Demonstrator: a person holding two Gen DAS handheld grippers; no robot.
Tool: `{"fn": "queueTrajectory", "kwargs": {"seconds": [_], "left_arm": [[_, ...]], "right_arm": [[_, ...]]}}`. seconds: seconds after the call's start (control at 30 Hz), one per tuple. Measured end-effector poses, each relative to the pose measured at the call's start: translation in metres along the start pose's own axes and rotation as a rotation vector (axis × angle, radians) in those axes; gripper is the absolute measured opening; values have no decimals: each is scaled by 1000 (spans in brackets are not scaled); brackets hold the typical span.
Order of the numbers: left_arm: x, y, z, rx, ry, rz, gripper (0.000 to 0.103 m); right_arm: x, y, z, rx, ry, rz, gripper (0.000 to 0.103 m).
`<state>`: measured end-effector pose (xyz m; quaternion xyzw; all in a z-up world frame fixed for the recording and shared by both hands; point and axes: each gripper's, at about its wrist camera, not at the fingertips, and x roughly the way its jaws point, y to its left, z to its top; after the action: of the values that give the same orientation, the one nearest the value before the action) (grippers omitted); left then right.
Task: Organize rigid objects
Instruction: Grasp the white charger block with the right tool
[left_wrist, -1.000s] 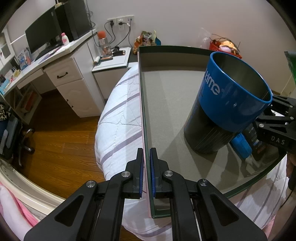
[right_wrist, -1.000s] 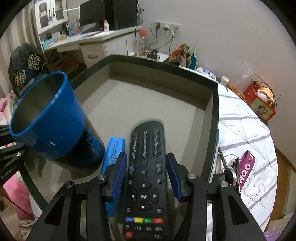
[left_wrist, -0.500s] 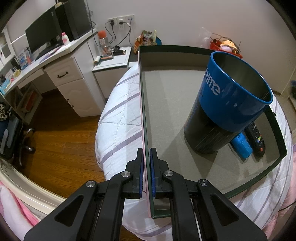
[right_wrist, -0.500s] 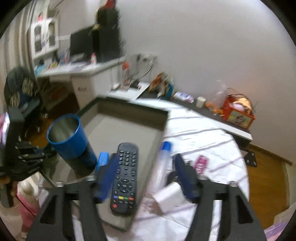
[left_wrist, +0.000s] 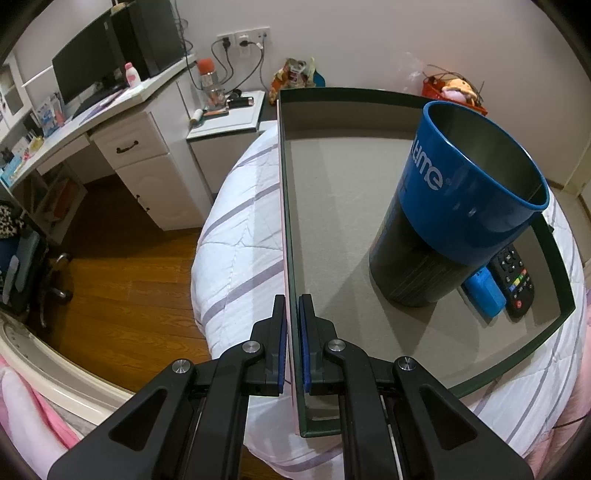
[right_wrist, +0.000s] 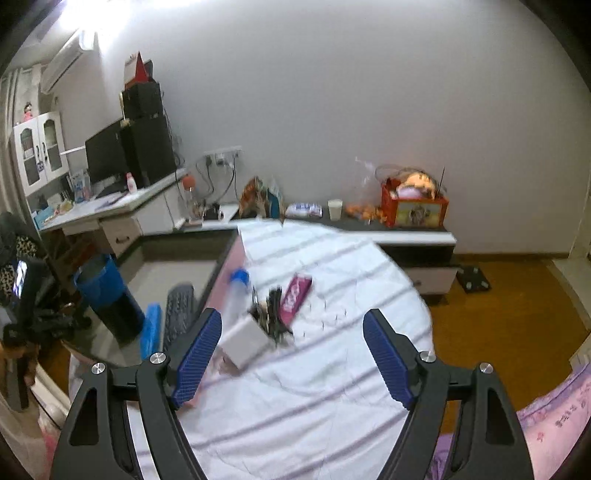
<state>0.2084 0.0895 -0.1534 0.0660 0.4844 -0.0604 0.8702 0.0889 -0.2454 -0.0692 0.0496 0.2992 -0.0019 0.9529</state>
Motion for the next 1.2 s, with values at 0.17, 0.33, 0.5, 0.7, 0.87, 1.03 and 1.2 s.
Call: {"fn": "queueTrajectory", "kwargs": {"seconds": [0.17, 0.33, 0.5, 0.7, 0.87, 1.03, 1.2], "left_arm": [[0, -4, 1, 5, 2, 14, 6], [0, -5, 0, 8, 2, 16, 6], [-1, -9, -1, 17, 2, 22, 6], [-1, -12, 0, 20, 5, 29, 6], [-2, -12, 1, 25, 6, 34, 6], [-2, -13, 1, 24, 6, 35, 6], [-2, -13, 1, 25, 6, 35, 6]], "right_arm": [[26, 2, -19, 4, 80, 65, 81], [59, 15, -30, 17, 150, 118, 81], [81, 22, -37, -53, 190, 133, 81], [97, 21, -35, -91, 224, 175, 81], [110, 24, -32, -121, 255, 202, 81], [121, 27, -30, -159, 283, 251, 81], [131, 19, -26, -156, 297, 293, 80]]}}
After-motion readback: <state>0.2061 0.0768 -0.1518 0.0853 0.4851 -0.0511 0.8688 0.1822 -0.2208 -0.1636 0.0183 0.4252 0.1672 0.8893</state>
